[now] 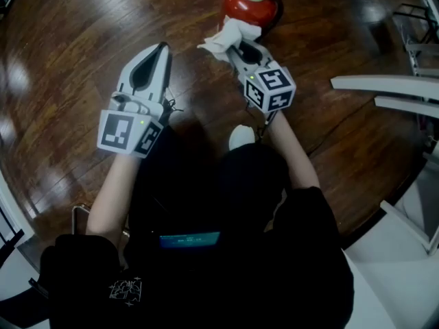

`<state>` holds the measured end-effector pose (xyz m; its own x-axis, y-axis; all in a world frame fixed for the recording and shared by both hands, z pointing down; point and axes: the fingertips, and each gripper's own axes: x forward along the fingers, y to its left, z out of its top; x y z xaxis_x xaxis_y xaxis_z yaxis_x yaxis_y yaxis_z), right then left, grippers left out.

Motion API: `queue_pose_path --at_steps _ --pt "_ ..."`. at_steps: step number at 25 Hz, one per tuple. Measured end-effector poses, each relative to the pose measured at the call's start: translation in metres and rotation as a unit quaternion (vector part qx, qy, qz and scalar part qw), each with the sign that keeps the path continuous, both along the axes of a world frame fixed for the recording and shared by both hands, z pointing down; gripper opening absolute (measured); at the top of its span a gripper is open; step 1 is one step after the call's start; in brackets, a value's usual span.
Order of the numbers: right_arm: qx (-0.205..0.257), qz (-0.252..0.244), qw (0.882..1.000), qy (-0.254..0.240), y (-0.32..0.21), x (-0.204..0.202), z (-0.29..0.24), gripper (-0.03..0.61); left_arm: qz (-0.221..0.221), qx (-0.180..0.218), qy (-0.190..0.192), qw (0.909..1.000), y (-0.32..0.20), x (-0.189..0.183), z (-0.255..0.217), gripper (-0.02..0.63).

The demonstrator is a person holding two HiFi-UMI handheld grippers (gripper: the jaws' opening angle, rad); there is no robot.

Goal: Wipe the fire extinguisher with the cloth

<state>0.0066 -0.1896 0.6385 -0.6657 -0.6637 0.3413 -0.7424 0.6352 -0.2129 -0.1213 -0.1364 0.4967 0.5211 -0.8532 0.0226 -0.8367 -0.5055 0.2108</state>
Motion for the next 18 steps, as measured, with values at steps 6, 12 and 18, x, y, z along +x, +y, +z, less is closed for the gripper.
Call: queue_pose_path --at_steps 6,12,18 --pt "0.050 0.026 0.998 -0.035 0.021 0.059 -0.083 0.107 0.005 0.008 0.007 0.9999 0.000 0.004 -0.014 0.003" --pt "0.092 0.004 0.996 0.004 0.051 0.076 -0.207 0.107 0.002 -0.012 -0.013 0.9998 0.001 0.003 -0.092 0.003" --pt "0.094 -0.030 0.995 0.012 0.099 0.076 -0.358 0.107 0.018 -0.023 -0.022 0.9993 0.028 0.017 -0.247 0.003"
